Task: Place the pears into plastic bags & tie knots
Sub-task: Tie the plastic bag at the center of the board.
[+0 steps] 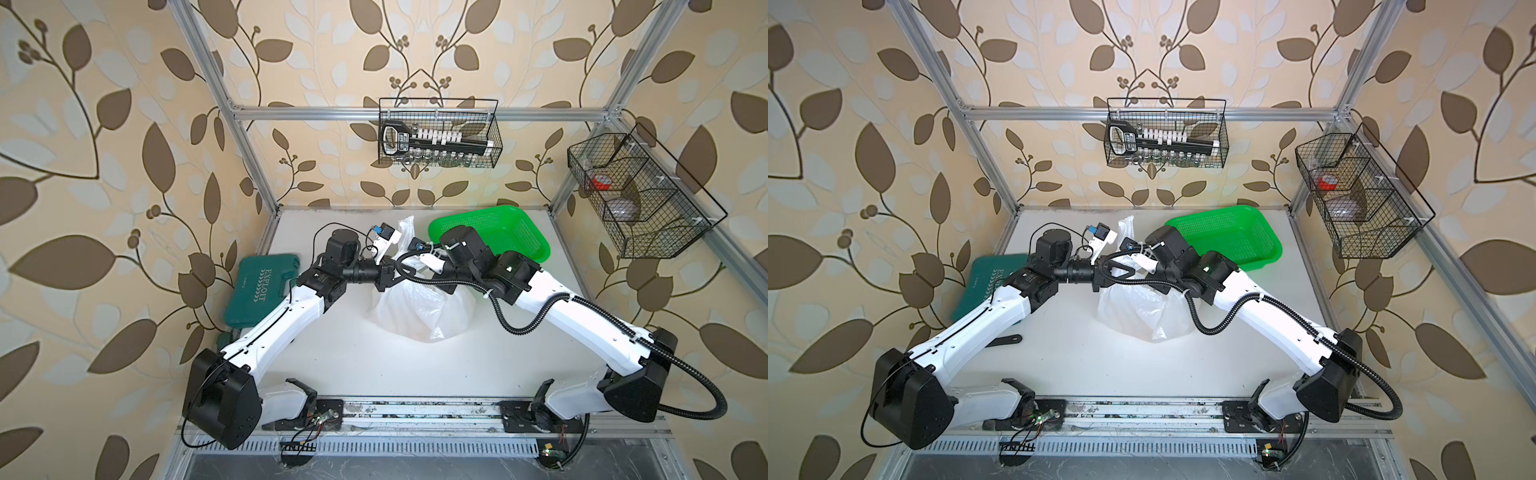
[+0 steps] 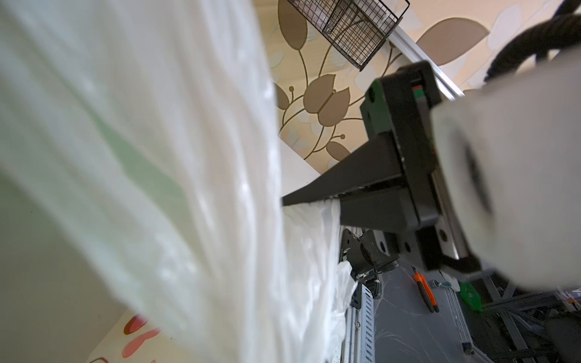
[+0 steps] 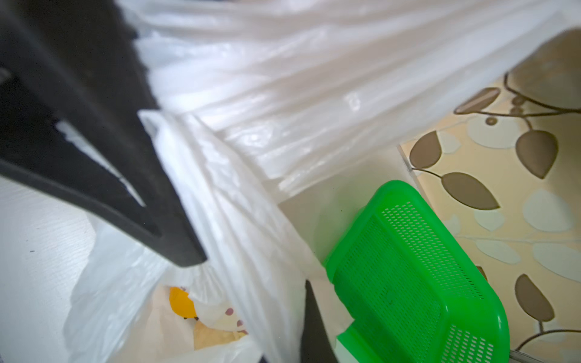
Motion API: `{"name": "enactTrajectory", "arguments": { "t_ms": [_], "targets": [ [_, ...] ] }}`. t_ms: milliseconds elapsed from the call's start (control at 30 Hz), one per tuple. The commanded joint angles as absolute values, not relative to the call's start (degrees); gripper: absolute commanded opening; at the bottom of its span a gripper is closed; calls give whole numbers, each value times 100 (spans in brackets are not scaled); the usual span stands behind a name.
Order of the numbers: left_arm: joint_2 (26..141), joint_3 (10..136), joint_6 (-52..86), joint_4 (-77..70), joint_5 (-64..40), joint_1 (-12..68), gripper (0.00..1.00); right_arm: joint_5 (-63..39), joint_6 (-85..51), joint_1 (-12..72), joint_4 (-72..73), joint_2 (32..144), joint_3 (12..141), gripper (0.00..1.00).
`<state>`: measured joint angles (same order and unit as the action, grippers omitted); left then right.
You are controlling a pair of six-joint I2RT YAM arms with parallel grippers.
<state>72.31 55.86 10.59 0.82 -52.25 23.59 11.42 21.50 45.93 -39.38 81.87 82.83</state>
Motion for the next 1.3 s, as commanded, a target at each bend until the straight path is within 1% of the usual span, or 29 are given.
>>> {"name": "enactTrajectory", "arguments": {
  "t_ms": [0,233,267,300,333,367,400,433,500,533,600,733,833,933,1067,1267],
  "targets": [
    [7029,5480,1049,-18,-5358,2302,0,1636,1844,4456,-3512,7871,8063,0],
    [7075,5512,989,0,-5443,2307,0,1809,1424,4382,-3263,7780,7803,0],
    [7075,5519,976,9,-5449,2303,0,1809,1343,4356,-3259,7767,7774,8],
    [7067,5524,960,18,-5447,2304,0,1746,1276,4322,-3252,7725,7733,27],
    [7058,5520,949,22,-5437,2307,0,1639,1206,4286,-3245,7633,7688,42],
    [7049,5522,933,33,-5411,2303,0,1498,1144,4253,-3251,7520,7653,51],
    [7041,5520,905,50,-5396,2304,0,1322,1045,4198,-3267,7350,7623,59],
    [7040,5526,901,61,-5383,2305,0,1056,942,4111,-3284,7145,7588,64],
    [7031,5538,872,78,-5379,2298,0,445,738,3974,-3322,6777,7568,70],
    [7031,5537,858,79,-5399,2302,0,123,589,3724,-3249,6635,7576,73],
    [7022,5543,824,62,-5438,2303,0,-522,300,3378,-3118,6576,7696,75],
    [6996,5573,765,70,-5383,2303,0,-1874,-112,2807,-2852,6985,8153,76],
    [6987,5576,767,21,-5387,2303,0,-2315,-258,2726,-2716,7447,8526,78],
    [6987,5591,767,18,-5400,2303,0,-2648,-374,2675,-2589,7876,8805,82],
    [6987,5592,748,1,-5407,2303,0,-3241,-707,2597,-2272,8273,8950,85],
    [6987,5610,738,0,-5436,2304,0,-3860,-1106,2586,-1814,8665,9061,87]
  ]
}}
